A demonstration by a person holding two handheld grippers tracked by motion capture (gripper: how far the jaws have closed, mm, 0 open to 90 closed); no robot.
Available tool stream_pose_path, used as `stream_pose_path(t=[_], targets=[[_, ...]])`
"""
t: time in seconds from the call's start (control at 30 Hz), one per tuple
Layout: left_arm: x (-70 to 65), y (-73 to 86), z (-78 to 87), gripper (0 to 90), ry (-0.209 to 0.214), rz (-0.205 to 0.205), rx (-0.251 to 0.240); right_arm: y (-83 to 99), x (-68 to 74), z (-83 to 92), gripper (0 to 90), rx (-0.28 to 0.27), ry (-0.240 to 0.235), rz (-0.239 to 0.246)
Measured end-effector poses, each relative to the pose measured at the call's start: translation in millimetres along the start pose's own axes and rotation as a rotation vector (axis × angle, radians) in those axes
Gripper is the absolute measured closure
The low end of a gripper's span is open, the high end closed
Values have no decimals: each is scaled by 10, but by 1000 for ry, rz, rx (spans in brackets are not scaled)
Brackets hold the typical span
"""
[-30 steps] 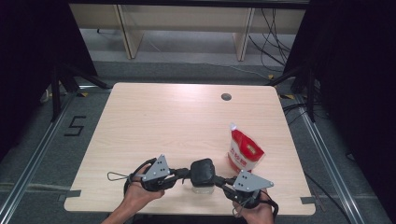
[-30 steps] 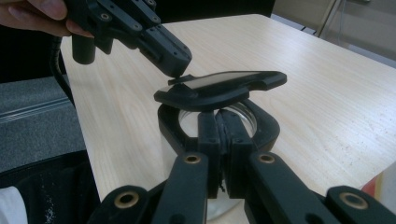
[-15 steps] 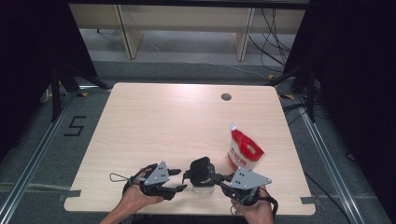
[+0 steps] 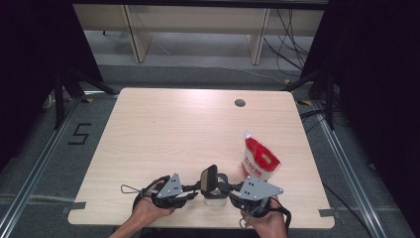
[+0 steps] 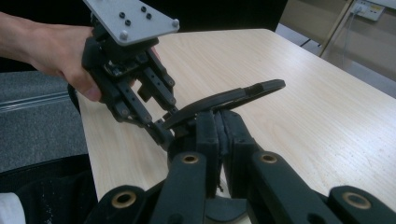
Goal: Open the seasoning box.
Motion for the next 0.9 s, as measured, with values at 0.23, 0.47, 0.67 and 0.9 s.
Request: stream_pose_path(t=[0.23,0.47,0.67,0.9], targets=[[-2,-4,5,742,-25,-2,12,-137,55,-44,872,-19,-2,3],[-12,-10,-2,743,-25,6,6,-232,89,-129,872,-20,-10,29],[-23,-10,0,743,-43,5,2,-280,122,-198,871,-19,-21,38],[-19,-7,-8,747,-44,5,6,-333,166,-297,865,-18,-37,53]])
Point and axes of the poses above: each handheld gripper's, and its own axes: z roughly backward along the jaws, y roughly out of its underside, x roughly to its left, the point moved 7 cm from there along -z, roughly forward along the jaws, and after that the axes turned 15 degrees about z, right-handed, at the moved point
